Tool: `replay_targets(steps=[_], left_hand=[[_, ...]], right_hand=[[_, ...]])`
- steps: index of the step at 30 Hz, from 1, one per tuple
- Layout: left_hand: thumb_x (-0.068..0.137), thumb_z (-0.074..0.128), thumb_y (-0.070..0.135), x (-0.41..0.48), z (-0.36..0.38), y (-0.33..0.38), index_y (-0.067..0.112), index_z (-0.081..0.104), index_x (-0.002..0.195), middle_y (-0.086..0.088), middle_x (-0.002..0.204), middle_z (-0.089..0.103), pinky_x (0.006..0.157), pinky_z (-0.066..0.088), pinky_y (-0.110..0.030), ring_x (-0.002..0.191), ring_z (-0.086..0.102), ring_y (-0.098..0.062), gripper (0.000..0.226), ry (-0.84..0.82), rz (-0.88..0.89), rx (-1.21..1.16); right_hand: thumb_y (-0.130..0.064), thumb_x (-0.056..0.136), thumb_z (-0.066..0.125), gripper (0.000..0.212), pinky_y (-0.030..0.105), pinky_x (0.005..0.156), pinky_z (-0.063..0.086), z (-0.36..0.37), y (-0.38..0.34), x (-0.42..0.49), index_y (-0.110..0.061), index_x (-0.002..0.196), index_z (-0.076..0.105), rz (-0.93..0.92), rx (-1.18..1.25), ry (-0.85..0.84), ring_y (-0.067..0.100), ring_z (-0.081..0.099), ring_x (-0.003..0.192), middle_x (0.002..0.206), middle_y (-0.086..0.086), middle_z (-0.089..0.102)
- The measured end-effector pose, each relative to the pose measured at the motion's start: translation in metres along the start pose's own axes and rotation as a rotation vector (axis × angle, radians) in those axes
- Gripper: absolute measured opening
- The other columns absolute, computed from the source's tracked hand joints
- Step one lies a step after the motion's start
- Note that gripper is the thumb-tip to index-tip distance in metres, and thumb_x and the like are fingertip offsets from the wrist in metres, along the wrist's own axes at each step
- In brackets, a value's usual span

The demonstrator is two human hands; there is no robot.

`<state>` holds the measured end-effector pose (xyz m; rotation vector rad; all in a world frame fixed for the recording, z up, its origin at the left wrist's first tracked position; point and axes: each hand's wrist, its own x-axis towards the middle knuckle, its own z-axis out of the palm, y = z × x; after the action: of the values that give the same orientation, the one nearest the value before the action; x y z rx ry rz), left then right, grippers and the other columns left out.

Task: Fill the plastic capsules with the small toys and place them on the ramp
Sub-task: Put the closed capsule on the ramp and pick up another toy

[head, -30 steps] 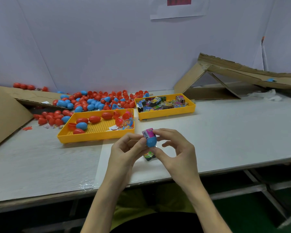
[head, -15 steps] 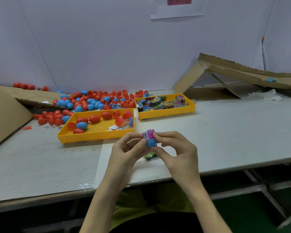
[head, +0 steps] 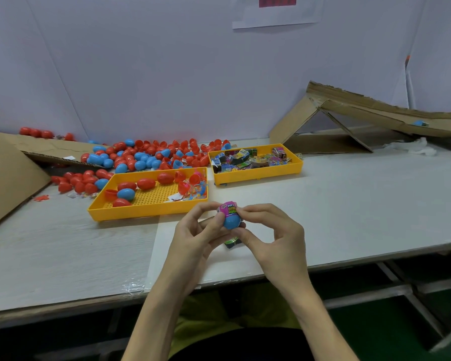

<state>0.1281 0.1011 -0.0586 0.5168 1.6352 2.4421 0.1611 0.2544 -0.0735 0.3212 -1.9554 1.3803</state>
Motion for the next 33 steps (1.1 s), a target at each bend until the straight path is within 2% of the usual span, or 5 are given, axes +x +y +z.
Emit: replay_targets(steps=[7, 13, 22, 27, 33], left_hand=[[0.087, 0.066, 0.024, -0.0012, -0.0006, 0.0001, 0.015, 0.060, 0.122, -0.018, 0.111, 0.073, 0.081, 0.059, -0.030, 0.100, 0.072, -0.038, 0.036, -0.055, 0.008, 0.015], [0.084, 0.068, 0.032, -0.0031, 0.0021, 0.0026, 0.021, 0.063, 0.119, -0.018, 0.111, 0.072, 0.082, 0.059, -0.032, 0.103, 0.071, -0.039, 0.037, -0.067, 0.001, -0.010], [0.085, 0.070, 0.037, -0.0038, 0.0032, 0.0022, 0.023, 0.067, 0.119, -0.017, 0.109, 0.072, 0.082, 0.058, -0.031, 0.101, 0.071, -0.037, 0.037, -0.047, 0.014, 0.060], [0.088, 0.064, 0.030, -0.0028, 0.0008, 0.0002, 0.024, 0.061, 0.124, -0.016, 0.106, 0.074, 0.081, 0.058, -0.032, 0.096, 0.073, -0.036, 0.037, -0.067, -0.001, 0.084], [0.091, 0.063, 0.027, -0.0037, 0.0008, 0.0002, 0.020, 0.058, 0.127, -0.018, 0.111, 0.073, 0.085, 0.058, -0.032, 0.105, 0.071, -0.035, 0.037, -0.068, 0.031, 0.076]], right_hand=[[-0.008, 0.076, 0.083, 0.033, 0.010, 0.080, 0.052, -0.0003, 0.0024, -0.0019, -0.016, 0.107, 0.077, -0.014, -0.024, 0.021, 0.002, 0.065, 0.100, 0.103, -0.011, 0.072], [-0.020, 0.079, 0.079, 0.038, 0.007, 0.087, 0.047, 0.0009, -0.0016, 0.0000, -0.022, 0.116, 0.072, 0.021, -0.015, -0.026, -0.001, 0.061, 0.110, 0.112, -0.013, 0.070], [-0.012, 0.077, 0.081, 0.035, 0.010, 0.081, 0.052, -0.0006, 0.0005, -0.0013, -0.015, 0.111, 0.076, 0.003, -0.008, -0.018, 0.002, 0.065, 0.101, 0.103, -0.012, 0.071], [-0.015, 0.078, 0.078, 0.030, 0.015, 0.080, 0.055, -0.0020, 0.0024, -0.0024, -0.015, 0.108, 0.078, 0.027, 0.029, 0.007, 0.005, 0.067, 0.098, 0.101, -0.011, 0.073], [-0.022, 0.082, 0.076, 0.031, 0.011, 0.079, 0.050, -0.0009, -0.0013, -0.0001, -0.025, 0.113, 0.073, 0.022, -0.003, -0.026, 0.002, 0.063, 0.103, 0.107, -0.017, 0.069]])
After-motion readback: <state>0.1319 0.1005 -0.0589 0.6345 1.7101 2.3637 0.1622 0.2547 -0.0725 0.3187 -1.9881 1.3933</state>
